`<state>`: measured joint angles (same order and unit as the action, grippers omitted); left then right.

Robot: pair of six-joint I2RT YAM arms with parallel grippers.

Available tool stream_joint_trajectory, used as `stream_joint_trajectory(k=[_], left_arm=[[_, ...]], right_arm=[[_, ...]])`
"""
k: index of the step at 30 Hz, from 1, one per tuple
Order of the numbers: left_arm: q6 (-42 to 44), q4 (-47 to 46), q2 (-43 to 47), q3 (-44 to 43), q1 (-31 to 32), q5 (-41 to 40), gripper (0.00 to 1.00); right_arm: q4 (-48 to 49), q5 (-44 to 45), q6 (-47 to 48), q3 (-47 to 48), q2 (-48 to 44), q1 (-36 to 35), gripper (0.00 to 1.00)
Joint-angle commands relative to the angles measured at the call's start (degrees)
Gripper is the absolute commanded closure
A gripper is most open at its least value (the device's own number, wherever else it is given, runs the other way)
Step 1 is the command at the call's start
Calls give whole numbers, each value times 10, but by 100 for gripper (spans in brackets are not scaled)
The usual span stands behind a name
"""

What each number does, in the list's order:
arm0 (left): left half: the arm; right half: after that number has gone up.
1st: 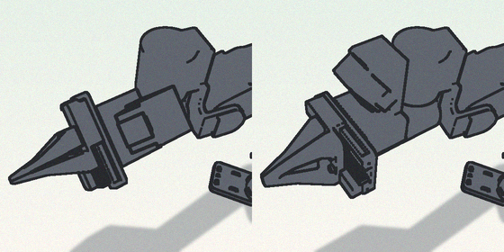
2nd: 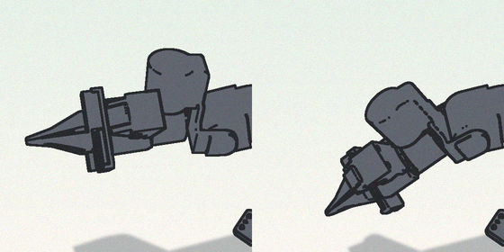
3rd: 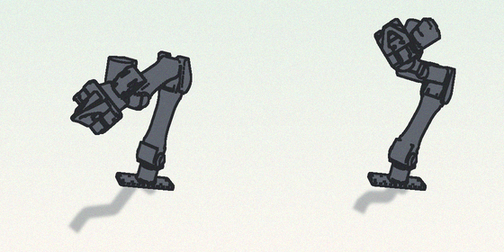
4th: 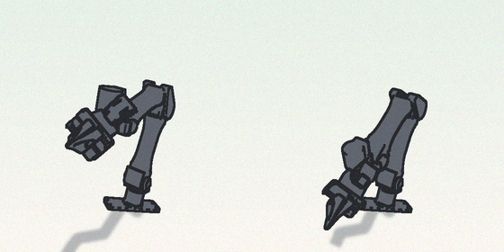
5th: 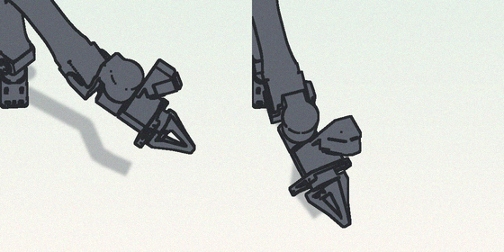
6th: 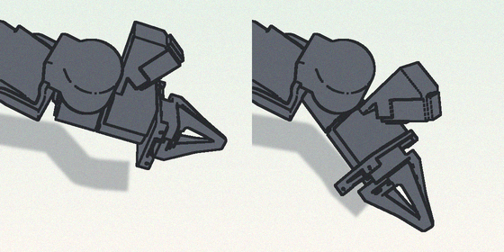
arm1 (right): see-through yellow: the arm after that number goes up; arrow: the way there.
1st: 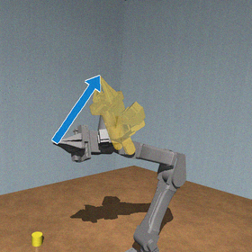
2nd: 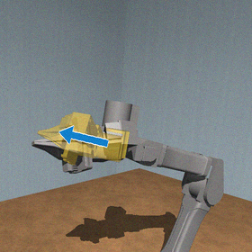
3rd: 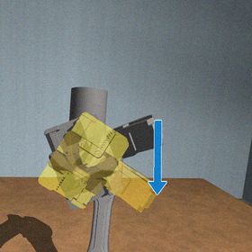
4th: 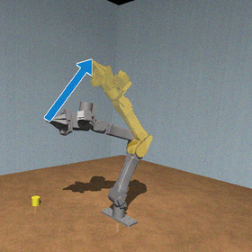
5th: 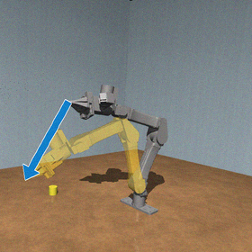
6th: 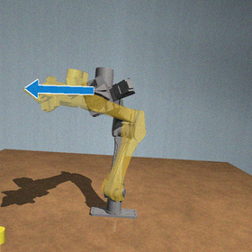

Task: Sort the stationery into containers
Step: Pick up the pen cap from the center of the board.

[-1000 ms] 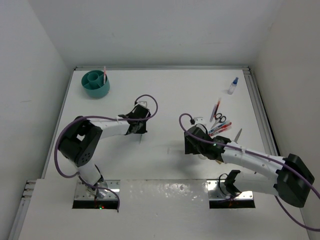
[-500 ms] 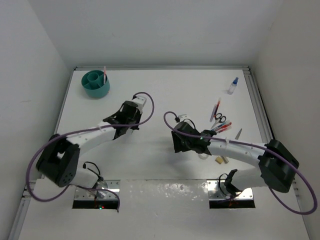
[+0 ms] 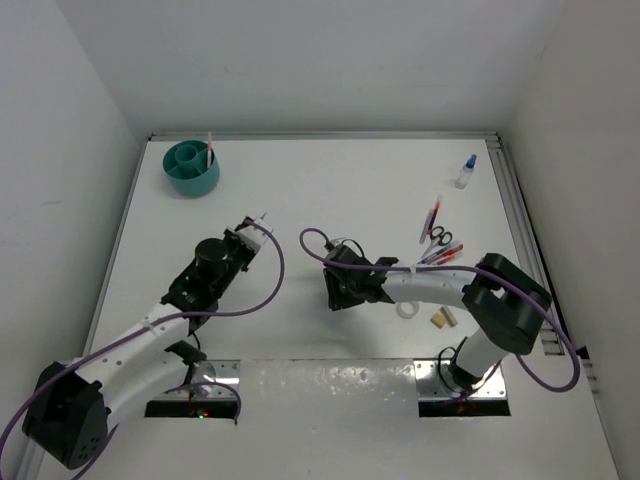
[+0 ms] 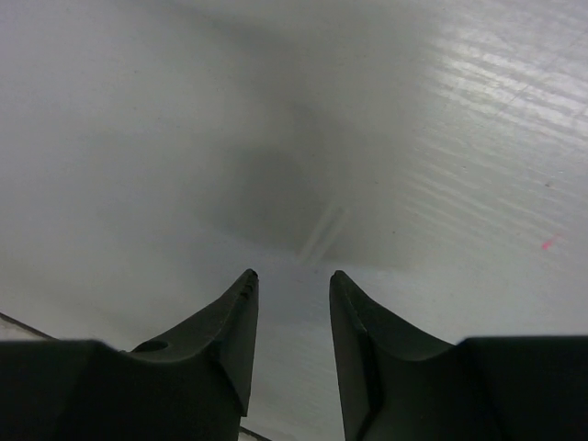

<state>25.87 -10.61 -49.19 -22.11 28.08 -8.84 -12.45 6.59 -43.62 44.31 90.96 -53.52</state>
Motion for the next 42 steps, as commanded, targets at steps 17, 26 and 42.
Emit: stream_joint_trajectory(k=[17, 26, 42], left_arm=[[23, -79, 42, 12, -7, -22, 100], [63, -80, 89, 38, -4, 24, 100], [191, -101, 146, 89, 7, 129, 100]], right_arm=[[-35, 31, -45, 51, 77, -3, 70], [-44, 58, -63, 55, 87, 5, 71], [-47, 35, -71, 16, 55, 10, 93]])
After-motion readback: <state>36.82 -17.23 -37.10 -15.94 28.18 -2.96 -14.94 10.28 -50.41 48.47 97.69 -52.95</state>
